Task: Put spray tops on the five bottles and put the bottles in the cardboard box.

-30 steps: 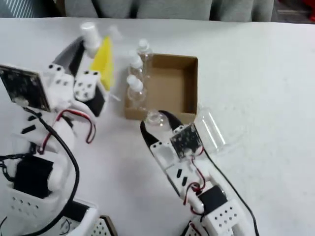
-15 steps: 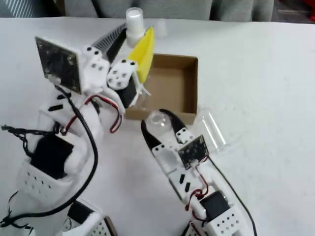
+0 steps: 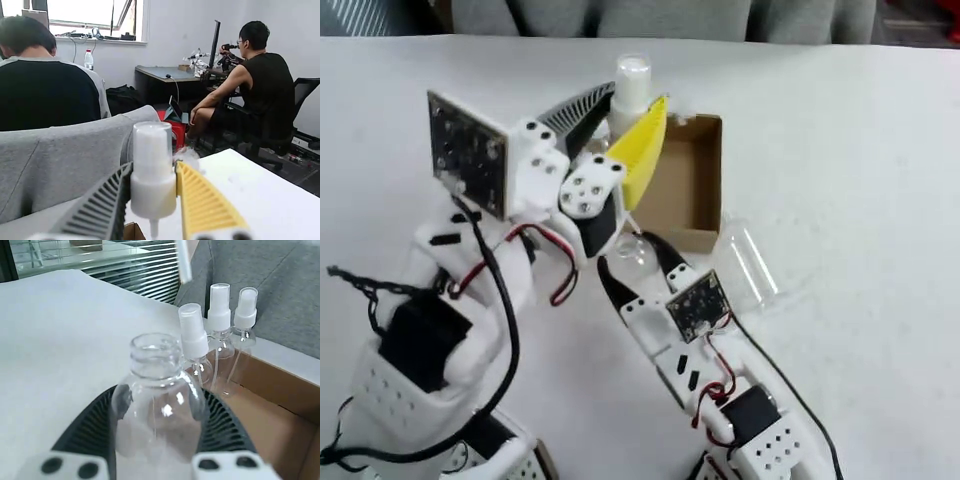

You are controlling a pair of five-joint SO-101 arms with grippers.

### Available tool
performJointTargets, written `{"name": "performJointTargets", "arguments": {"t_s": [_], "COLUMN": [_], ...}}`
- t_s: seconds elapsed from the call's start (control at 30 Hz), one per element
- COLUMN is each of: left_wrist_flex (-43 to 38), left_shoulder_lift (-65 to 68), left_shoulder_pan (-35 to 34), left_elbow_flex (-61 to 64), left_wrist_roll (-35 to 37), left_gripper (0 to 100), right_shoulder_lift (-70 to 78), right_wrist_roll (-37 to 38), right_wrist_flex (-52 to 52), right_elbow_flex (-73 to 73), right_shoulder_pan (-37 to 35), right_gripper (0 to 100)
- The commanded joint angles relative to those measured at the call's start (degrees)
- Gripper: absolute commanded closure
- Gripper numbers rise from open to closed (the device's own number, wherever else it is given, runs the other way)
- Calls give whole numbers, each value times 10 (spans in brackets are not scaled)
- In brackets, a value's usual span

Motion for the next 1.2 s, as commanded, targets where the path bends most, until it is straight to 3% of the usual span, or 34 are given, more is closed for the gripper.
{"name": "performJointTargets", "arguments": {"t_s": [0.0,0.23,0.37,0.67,0.87,1.17], "left_wrist_flex": [-5,-106,-129,-123,-187,-158], "left_shoulder_lift": [-39,-108,-109,-114,-115,-184], "left_shoulder_pan": [7,2,-43,-61,-60,-20], "left_elbow_flex": [41,159,170,220,290,349], "left_wrist_roll": [-4,-4,-4,-4,-1,0], "left_gripper": [980,980,980,980,980,980], "right_shoulder_lift": [17,62,66,66,66,66], "right_wrist_roll": [-1,-5,-2,-4,-2,-2], "right_wrist_flex": [-22,-29,-27,-29,-29,-29], "right_elbow_flex": [-11,-30,-29,-29,-29,-29], "right_shoulder_pan": [-2,10,6,7,7,7], "right_gripper": [983,983,983,983,983,983]}}
